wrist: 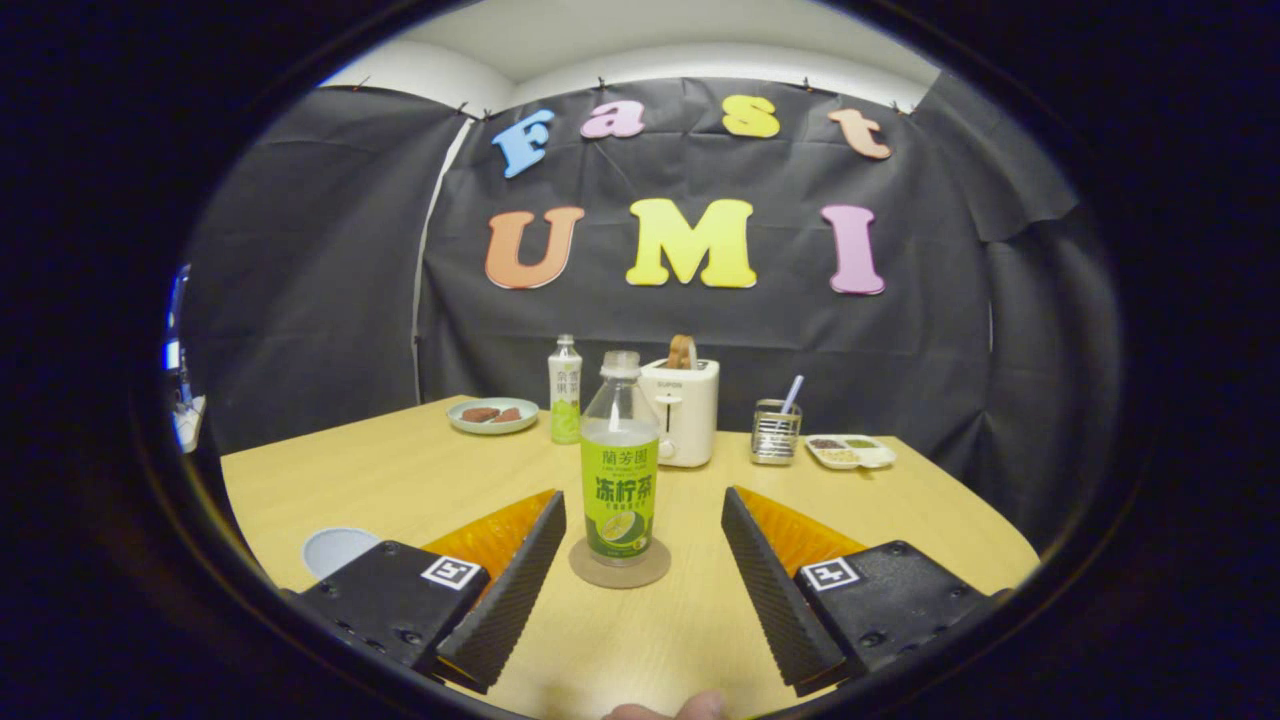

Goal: Take the bottle from table, then pour the juice into the cup, finally place the bottle on the coaster

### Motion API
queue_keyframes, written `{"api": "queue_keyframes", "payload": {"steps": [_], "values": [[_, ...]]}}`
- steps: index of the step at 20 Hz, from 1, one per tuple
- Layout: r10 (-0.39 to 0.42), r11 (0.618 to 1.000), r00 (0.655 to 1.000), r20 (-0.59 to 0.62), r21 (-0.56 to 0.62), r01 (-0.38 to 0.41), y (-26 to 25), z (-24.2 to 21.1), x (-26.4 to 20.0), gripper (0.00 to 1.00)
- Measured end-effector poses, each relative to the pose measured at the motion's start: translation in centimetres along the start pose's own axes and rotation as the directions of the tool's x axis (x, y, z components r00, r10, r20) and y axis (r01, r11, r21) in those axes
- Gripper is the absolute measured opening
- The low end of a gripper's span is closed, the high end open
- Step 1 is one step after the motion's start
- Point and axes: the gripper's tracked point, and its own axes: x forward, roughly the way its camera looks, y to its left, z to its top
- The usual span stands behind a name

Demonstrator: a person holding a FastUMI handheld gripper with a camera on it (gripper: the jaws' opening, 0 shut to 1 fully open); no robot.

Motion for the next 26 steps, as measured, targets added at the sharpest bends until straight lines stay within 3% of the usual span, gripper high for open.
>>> {"api": "queue_keyframes", "payload": {"steps": [5, 11, 21, 26], "values": [[-0.067, 0.995, 0.997, 0.032, 0.073, 0.065, -1.3, 0.7, -9.1, 1.00], [-0.113, 0.993, 0.989, 0.094, 0.052, 0.108, -1.5, -0.1, -16.5, 1.00], [-0.080, 0.995, 0.989, 0.123, 0.061, 0.073, -1.8, -2.0, -20.8, 1.00], [-0.093, 0.985, 0.992, 0.089, 0.155, 0.078, -2.9, -3.6, -21.5, 1.00]]}}
